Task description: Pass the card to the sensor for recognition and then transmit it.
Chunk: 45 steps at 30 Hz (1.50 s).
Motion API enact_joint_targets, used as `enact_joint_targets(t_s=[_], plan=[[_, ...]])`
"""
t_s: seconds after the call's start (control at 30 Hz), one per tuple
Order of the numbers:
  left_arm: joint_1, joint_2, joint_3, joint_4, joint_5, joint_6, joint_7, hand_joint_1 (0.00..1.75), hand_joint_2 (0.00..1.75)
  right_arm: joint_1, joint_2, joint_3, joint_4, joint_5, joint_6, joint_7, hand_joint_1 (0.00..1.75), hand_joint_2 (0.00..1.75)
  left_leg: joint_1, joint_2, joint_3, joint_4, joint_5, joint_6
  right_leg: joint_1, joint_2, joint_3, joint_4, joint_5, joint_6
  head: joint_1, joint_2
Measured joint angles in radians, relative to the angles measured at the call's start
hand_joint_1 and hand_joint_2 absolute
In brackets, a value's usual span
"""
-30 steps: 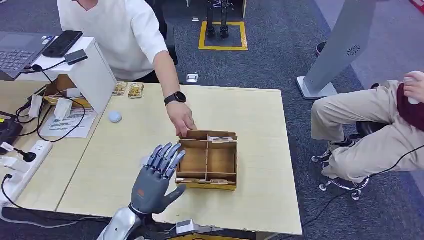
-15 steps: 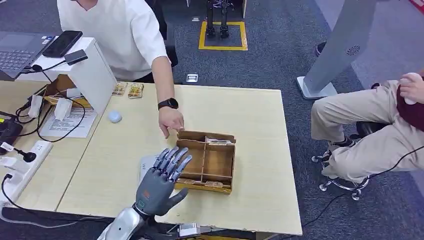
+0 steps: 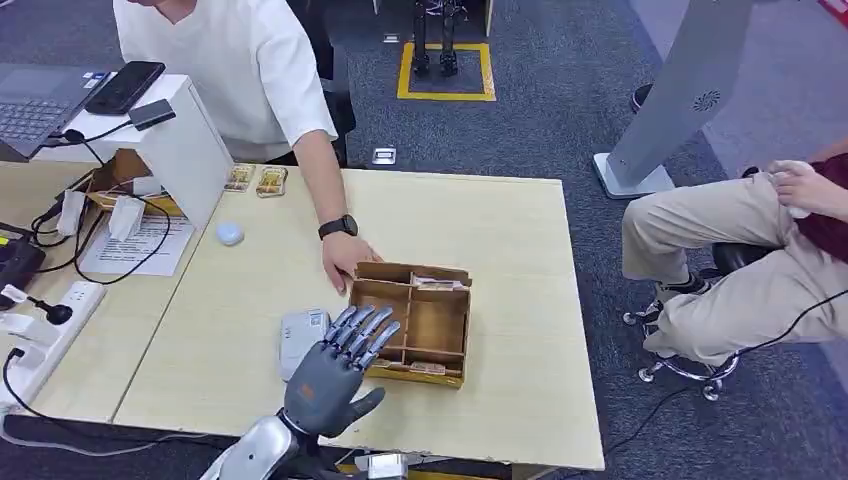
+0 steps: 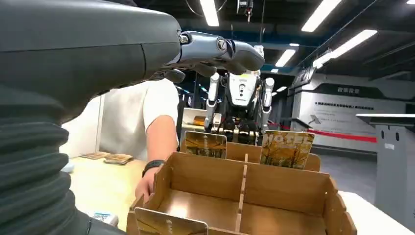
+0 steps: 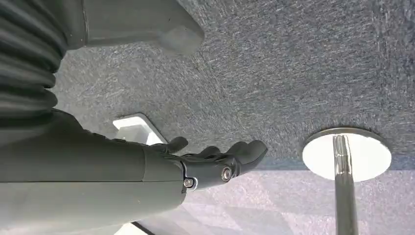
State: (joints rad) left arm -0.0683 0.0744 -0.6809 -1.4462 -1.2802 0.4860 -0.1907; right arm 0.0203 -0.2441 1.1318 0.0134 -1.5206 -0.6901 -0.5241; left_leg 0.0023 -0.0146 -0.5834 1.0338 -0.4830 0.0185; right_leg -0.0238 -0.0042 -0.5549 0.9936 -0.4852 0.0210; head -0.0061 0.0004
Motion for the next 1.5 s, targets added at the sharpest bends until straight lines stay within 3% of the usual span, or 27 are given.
enact_joint_targets(t_s=[0.4, 0.6, 0.7, 0.9, 1.07, 1.27, 1.5], plan=[[-0.017, -0.011, -0.030, 0.120, -0.119, 0.006, 0.080, 0.00, 1.75, -0.003, -0.001, 0.019, 0.000, 0.008, 0.000, 0.012, 0.00, 1.75, 0.000, 0.000, 0.000, 0.000, 0.000, 0.000, 0.000, 0.000, 0.000, 0.000, 0.000, 0.000, 0.000, 0.000], [-0.029, -0.011, -0.033, 0.163, -0.215, 0.018, 0.153, 0.00, 1.75, -0.003, -0.001, 0.024, 0.000, 0.009, 0.000, 0.020, 0.00, 1.75, 0.000, 0.000, 0.000, 0.000, 0.000, 0.000, 0.000, 0.000, 0.000, 0.000, 0.000, 0.000, 0.000, 0.000], [-0.040, -0.011, -0.034, 0.180, -0.266, 0.017, 0.232, 0.00, 1.75, -0.003, -0.001, 0.024, 0.000, 0.010, 0.000, 0.021, 0.00, 1.75, 0.000, 0.000, 0.000, 0.000, 0.000, 0.000, 0.000, 0.000, 0.000, 0.000, 0.000, 0.000, 0.000, 0.000], [-0.087, 0.001, -0.082, 0.203, -0.267, 0.030, 0.386, 0.00, 1.75, -0.003, -0.001, 0.024, 0.000, 0.010, 0.000, 0.021, 0.00, 1.75, 0.000, 0.000, 0.000, 0.000, 0.000, 0.000, 0.000, 0.000, 0.000, 0.000, 0.000, 0.000, 0.000, 0.000], [-0.104, 0.008, -0.105, 0.209, -0.267, 0.040, 0.419, 0.00, 1.75, -0.003, -0.001, 0.024, 0.000, 0.011, 0.000, 0.021, 0.00, 1.75, 0.000, 0.000, 0.000, 0.000, 0.000, 0.000, 0.000, 0.000, 0.000, 0.000, 0.000, 0.000, 0.000, 0.000], [-0.136, 0.026, -0.149, 0.209, -0.267, 0.112, 0.564, 0.00, 1.75, -0.003, 0.000, 0.023, 0.000, 0.013, 0.000, 0.021, 0.00, 1.75, 0.000, 0.000, 0.000, 0.000, 0.000, 0.000, 0.000, 0.000, 0.000, 0.000, 0.000, 0.000, 0.000, 0.000], [-0.147, 0.039, -0.177, 0.209, -0.268, 0.117, 0.583, 0.00, 1.75, -0.002, 0.000, 0.022, 0.000, 0.013, 0.000, 0.021, 0.00, 1.75, 0.000, 0.000, 0.000, 0.000, 0.000, 0.000, 0.000, 0.000, 0.000, 0.000, 0.000, 0.000, 0.000, 0.000]])
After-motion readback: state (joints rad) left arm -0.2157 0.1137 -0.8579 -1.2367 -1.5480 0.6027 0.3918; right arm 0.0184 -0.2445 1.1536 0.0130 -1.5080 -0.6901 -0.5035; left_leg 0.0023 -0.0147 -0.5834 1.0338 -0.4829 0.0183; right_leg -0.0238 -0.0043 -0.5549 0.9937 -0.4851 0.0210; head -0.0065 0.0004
